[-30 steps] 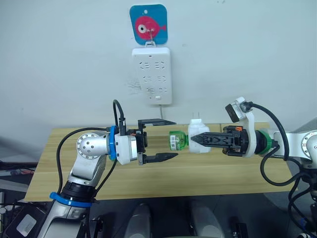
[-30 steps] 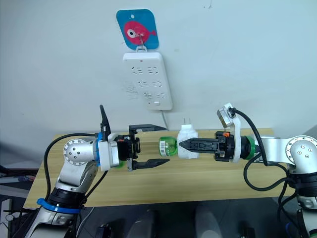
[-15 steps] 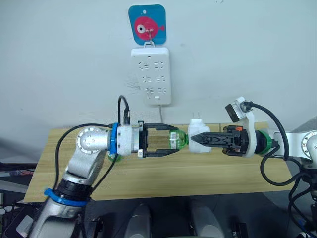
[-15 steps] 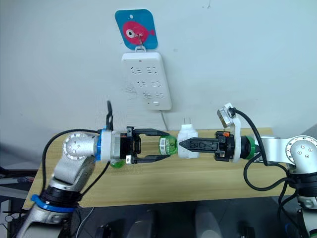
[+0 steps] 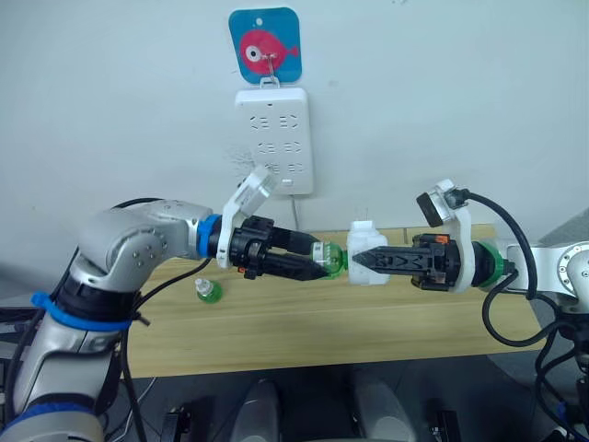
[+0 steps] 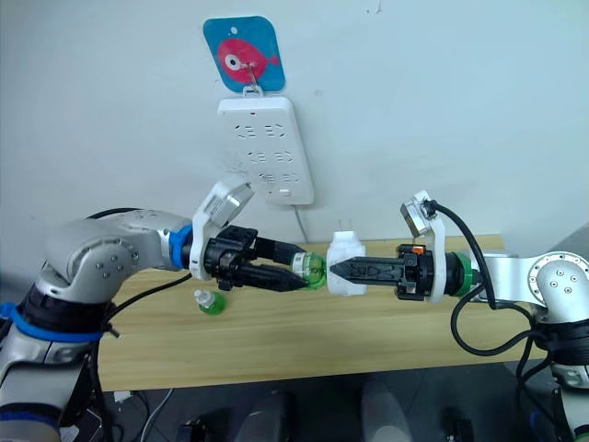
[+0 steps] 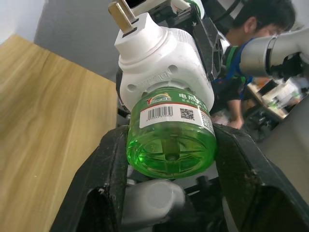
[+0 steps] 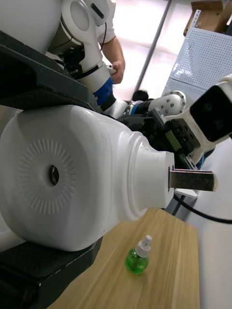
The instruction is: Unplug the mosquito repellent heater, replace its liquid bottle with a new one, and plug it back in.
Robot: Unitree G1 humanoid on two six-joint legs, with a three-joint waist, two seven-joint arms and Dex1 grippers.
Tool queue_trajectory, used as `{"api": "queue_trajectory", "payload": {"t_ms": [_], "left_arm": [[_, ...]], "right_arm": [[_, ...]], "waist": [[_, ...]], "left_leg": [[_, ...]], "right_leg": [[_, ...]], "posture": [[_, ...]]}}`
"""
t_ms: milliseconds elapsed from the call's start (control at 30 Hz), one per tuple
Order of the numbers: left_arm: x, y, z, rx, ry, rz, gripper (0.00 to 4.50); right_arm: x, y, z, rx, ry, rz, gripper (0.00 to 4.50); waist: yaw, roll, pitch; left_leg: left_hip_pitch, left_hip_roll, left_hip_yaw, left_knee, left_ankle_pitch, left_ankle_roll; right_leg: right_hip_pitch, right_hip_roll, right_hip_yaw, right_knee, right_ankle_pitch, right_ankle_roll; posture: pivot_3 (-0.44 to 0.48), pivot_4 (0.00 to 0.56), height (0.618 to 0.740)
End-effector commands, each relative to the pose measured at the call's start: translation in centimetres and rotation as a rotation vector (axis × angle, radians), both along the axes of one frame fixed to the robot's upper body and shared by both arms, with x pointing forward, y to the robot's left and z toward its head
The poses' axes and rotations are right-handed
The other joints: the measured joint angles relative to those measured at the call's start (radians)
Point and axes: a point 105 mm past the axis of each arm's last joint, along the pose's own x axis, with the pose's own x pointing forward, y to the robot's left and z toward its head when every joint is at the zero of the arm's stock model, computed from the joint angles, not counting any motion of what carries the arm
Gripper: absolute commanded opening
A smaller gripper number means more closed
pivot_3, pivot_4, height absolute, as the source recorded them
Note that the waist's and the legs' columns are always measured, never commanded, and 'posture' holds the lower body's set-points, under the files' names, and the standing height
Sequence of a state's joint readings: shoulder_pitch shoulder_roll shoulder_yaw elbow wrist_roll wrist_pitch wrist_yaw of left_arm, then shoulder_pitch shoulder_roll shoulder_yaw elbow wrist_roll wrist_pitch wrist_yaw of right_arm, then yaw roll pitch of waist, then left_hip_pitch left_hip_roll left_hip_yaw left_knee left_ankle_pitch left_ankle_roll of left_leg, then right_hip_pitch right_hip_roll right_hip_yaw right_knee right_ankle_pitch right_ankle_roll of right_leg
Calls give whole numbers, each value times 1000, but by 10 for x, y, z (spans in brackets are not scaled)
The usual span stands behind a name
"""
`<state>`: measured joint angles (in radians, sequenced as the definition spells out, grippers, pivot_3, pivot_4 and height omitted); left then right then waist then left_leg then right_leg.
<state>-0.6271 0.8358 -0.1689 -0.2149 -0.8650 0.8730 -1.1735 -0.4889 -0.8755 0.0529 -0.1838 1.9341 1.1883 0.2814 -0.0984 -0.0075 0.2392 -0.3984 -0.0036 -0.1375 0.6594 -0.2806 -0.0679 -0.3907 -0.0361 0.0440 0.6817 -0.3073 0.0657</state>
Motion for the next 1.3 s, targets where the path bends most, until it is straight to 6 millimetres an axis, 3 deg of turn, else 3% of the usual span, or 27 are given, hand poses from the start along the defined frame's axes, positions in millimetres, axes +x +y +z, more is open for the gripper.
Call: {"api": "queue_trajectory", "payload": {"t_ms": [33,100,267,467,1200,1300], "left_arm": [[-8,3,-3,40,-228,-76,4068],[-8,6,-9,41,-355,-93,4500],[4,3,-15,-40,-710,-16,4500],[-9,-1,-14,-177,-992,-11,4500],[-12,-31,-7,-326,-1331,-7,4500],[-13,-32,-4,-340,-1339,-8,3661]], "right_arm": [[-7,-1,12,34,-37,32,3013],[-7,-1,13,36,-37,34,3013],[-6,-1,13,39,-41,32,3013],[-5,-1,13,39,-43,24,3013],[-3,2,17,41,-49,32,3013],[-3,2,17,41,-50,33,3013]], "waist": [[4,0,0],[13,0,0],[26,-1,1],[27,-1,1],[20,-1,1],[17,-1,1]], "left_leg": [[0,0,0,0,0,0],[-1,0,0,1,0,0],[-1,-2,1,1,0,0],[-2,-1,1,2,0,0],[-2,-2,0,2,0,0],[-1,-2,0,2,0,0]], "right_leg": [[0,0,0,0,0,0],[0,0,0,0,0,0],[1,-3,1,-1,0,0],[0,-3,0,-1,0,0],[1,-2,0,0,1,1],[1,-2,0,0,1,1]], "posture": [[-102,224,734],[-102,224,734],[-106,223,734],[-109,222,734],[-104,210,734],[-106,211,734]]}}
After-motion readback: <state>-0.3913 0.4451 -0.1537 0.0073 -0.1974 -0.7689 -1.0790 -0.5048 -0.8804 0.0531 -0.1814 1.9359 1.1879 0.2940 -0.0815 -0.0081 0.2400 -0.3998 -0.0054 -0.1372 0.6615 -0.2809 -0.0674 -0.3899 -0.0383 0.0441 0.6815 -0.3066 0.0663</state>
